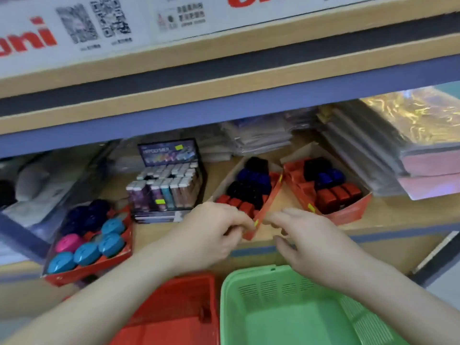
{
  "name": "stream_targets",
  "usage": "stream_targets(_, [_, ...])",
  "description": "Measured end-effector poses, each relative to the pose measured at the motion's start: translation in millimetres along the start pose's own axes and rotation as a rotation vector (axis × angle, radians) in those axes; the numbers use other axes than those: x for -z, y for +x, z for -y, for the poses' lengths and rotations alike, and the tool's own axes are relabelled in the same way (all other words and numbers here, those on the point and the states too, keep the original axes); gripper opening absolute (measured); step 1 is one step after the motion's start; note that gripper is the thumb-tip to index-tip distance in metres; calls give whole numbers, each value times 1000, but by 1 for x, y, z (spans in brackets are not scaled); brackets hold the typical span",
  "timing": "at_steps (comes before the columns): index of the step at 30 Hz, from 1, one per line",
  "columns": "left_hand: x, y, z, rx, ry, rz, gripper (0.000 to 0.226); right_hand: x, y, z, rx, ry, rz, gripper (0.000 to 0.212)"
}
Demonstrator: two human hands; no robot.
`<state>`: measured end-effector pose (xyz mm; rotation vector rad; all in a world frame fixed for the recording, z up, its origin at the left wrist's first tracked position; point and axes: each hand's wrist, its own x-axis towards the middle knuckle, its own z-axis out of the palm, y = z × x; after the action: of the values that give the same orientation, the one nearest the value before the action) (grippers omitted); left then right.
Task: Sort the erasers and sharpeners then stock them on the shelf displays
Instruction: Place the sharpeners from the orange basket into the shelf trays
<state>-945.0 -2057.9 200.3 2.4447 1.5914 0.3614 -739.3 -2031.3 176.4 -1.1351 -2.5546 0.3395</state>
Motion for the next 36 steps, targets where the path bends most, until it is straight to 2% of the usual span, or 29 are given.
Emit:
stream_targets(3, [10,-87,41,113,70,148,30,-43,4,54,148,4,220,28])
stream_targets(6, [9,-173,94,293,94,216,33,-105,11,100,239,4,411,32])
stream_targets(10, [-17,-282,165,533,116,310,31,-206,14,150,215,32,624,35])
stream_targets(14, [-89,-359,222,681,116,423,31,-314,2,181,121,100,805,39])
stream_targets(17, [-159,-384,250,731,135,600,27,-386,-15,198,47,128,915,41])
stream_targets(20, [-227,-391,271,760,131,776,42,-444,-28,212,13,115,992,46])
stream_targets(24, [-285,-390,290,701,115,929,72,-494,-33,229,29,88,990,48])
stream_targets(27, [-301,-391,299,547,112,1018,87,-516,-32,240,56,21,1028,63])
stream_targets(31, [-307,-396,307,254,173,1088,74,-525,-30,247,160,-128,1073,76])
stream_targets(34, [-307,-403,308,135,207,1097,62,-525,-36,245,204,-173,1040,64])
stream_targets(36, [-308,-407,309,77,240,1089,60,-527,-39,242,146,-122,1029,58])
